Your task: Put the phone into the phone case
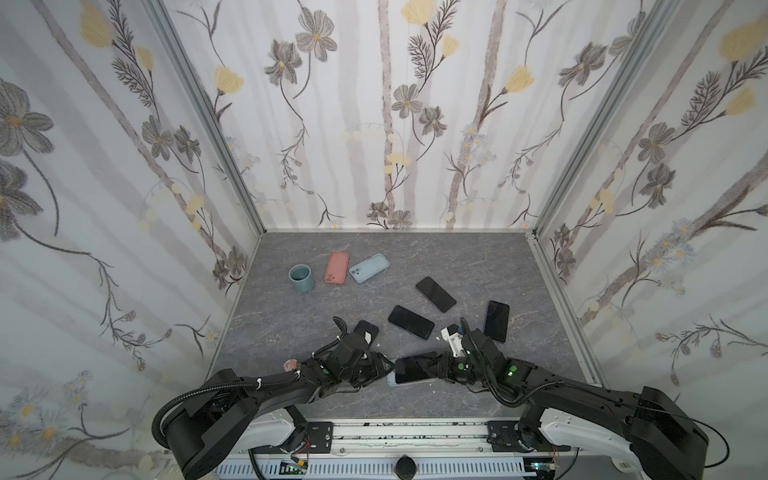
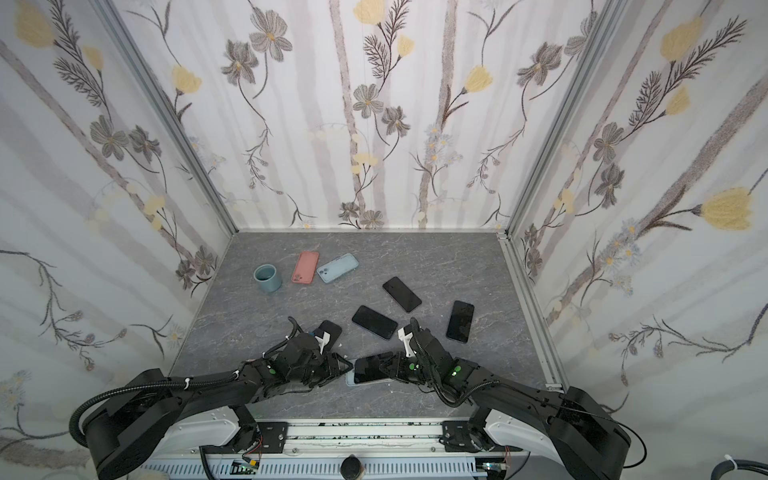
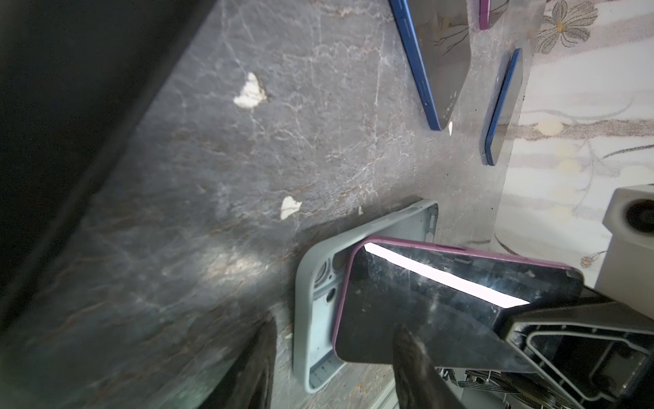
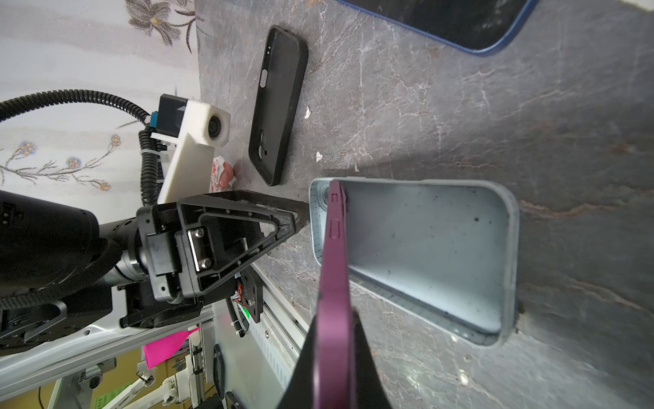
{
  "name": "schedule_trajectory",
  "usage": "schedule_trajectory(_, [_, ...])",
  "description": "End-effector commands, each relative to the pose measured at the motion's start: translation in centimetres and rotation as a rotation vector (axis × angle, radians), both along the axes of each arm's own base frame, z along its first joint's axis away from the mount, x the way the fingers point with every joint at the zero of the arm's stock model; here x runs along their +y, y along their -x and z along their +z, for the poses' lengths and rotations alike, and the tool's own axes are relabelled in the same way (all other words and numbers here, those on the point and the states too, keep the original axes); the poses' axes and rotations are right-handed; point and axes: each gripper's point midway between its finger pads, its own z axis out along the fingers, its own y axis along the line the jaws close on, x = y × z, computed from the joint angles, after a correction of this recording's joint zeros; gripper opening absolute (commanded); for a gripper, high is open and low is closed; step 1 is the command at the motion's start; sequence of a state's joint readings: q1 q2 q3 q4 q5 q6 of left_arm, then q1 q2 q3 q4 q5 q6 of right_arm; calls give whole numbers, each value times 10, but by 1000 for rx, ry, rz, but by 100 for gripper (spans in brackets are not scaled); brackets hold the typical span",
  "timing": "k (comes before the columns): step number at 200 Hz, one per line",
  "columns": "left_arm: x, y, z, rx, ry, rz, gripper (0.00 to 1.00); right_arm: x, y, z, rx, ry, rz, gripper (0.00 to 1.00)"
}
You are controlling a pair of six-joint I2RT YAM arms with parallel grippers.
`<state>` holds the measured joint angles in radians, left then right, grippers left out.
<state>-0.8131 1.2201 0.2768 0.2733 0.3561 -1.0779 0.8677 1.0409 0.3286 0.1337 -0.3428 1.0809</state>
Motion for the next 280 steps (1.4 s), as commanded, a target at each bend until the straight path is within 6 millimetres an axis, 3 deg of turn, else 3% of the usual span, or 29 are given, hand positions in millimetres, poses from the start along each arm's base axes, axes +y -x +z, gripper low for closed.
schedule_trajectory(1, [-10, -2, 10, -5, 54, -10, 52, 0, -2, 0, -11, -4, -11, 0])
schedule_trajectory(106, [-19, 4, 12, 19, 81, -25, 53, -13, 2, -23, 8, 8, -54, 0])
schedule_trajectory(280, [-28, 0, 8, 18, 69, -33, 53, -10, 10, -37, 50, 8, -14, 1])
